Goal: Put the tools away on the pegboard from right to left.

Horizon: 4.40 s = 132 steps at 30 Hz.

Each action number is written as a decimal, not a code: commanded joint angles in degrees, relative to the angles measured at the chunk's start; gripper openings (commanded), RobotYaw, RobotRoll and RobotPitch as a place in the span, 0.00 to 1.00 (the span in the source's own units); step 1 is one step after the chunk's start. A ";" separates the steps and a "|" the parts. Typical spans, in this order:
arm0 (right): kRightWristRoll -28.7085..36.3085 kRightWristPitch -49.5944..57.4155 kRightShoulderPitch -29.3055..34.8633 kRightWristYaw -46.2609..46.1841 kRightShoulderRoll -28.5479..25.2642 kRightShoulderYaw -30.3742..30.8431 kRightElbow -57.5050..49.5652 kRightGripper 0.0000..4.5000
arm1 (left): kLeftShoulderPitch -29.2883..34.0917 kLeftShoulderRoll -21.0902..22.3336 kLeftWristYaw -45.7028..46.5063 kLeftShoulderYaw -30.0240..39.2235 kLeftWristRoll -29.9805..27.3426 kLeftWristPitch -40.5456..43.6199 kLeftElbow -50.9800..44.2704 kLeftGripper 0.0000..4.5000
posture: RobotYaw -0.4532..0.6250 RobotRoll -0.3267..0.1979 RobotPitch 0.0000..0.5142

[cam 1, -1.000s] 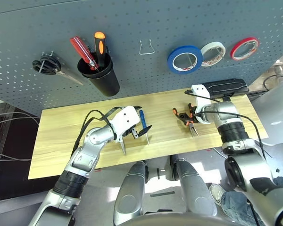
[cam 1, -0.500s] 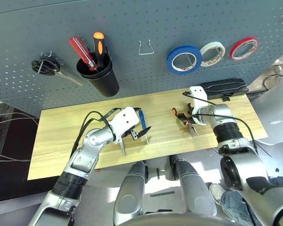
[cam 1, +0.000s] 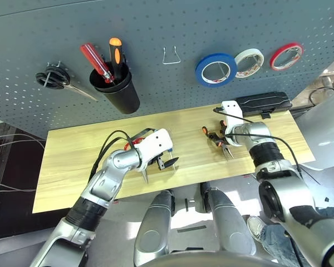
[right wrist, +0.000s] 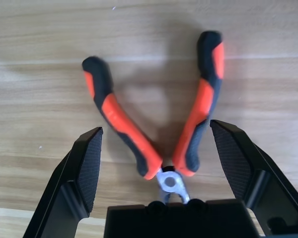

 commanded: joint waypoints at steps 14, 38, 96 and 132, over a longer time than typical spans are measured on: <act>0.08 -2.70 1.71 -2.13 3.30 -0.79 5.02 0.99 | 2.56 0.85 -0.23 -0.37 0.24 0.88 -0.61 1.00 | 0.49 0.62 0.65; -3.38 -3.86 2.08 1.86 1.68 4.46 6.14 0.48 | 1.87 1.15 0.01 -2.32 3.53 8.88 -0.61 1.00 | 0.48 0.62 0.65; 7.68 -58.95 -11.18 14.90 12.07 2.69 -17.52 0.48 | -1.96 -4.74 8.94 13.69 -9.83 -30.35 5.32 1.00 | 0.51 0.62 0.54; 11.87 -8.78 21.86 18.84 -13.49 11.17 -41.25 0.99 | -12.60 -14.08 19.21 5.80 0.02 11.86 26.87 1.00 | 0.43 0.62 0.56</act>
